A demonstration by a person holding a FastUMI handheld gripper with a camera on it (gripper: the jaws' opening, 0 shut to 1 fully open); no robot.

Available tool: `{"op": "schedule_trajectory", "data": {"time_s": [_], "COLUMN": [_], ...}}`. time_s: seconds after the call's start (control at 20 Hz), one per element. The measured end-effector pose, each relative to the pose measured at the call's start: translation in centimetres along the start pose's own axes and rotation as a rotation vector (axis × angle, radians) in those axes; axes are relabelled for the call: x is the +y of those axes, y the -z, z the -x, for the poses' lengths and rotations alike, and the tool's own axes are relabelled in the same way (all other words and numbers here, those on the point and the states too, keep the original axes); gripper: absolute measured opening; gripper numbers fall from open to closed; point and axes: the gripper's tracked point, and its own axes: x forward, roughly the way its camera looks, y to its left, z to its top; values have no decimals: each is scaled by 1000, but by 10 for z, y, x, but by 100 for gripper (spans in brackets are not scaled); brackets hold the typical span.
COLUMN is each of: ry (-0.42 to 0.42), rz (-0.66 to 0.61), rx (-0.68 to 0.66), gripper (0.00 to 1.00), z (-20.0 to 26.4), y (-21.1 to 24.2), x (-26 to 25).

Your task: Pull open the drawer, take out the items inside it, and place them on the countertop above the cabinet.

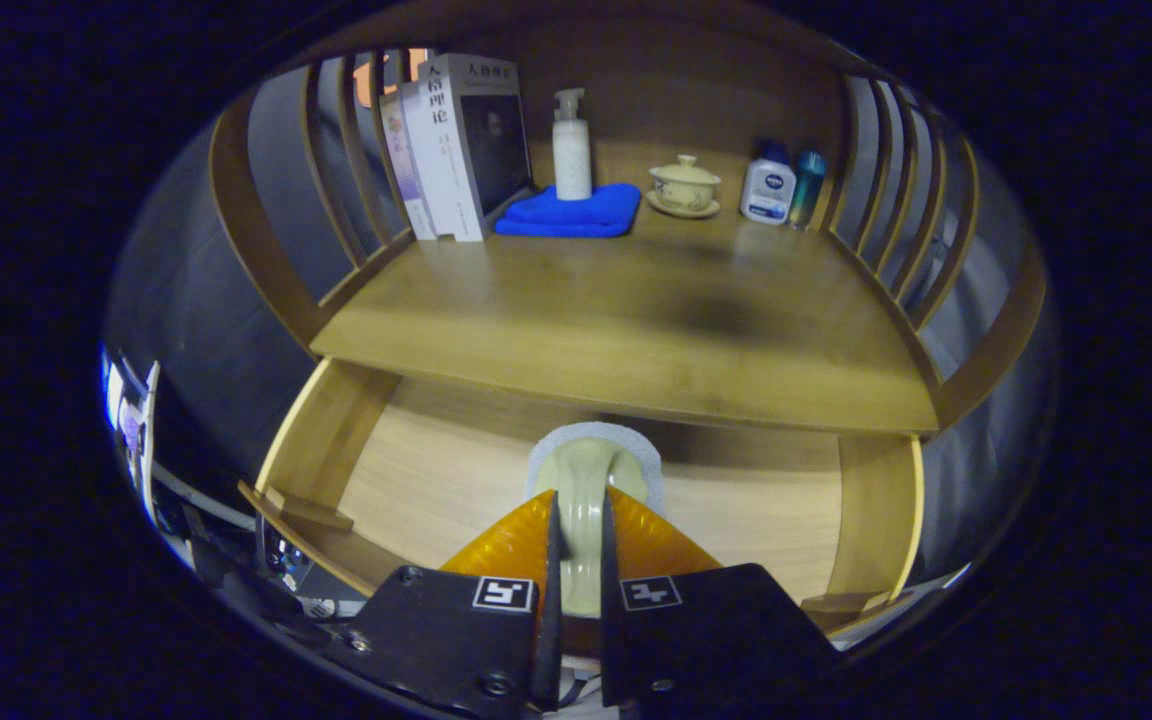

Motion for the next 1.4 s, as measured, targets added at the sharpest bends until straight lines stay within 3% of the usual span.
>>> {"op": "schedule_trajectory", "data": {"time_s": [0.4, 0.8, 1.2, 1.4], "ry": [19, -20, 35, 20], "rz": [-91, -243, -240, -281], "rx": [-146, -175, -220, -249], "gripper": [18, 18, 18, 18], "z": [26, -22, -52, -62], "y": [-70, -116, -145, -147], "x": [-15, -26, -37, -40]}}
